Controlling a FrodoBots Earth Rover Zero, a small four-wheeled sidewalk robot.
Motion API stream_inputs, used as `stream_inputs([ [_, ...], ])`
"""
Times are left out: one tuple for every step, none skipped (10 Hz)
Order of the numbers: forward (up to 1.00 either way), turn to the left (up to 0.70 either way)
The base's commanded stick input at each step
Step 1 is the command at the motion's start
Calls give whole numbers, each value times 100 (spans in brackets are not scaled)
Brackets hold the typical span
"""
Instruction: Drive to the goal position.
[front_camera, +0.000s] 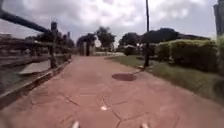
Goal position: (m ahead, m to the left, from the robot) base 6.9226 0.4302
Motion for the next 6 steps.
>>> stream_inputs([
  [70,0],
  [70,0],
  [70,0],
  [70,0],
  [70,0],
  [70,0],
])
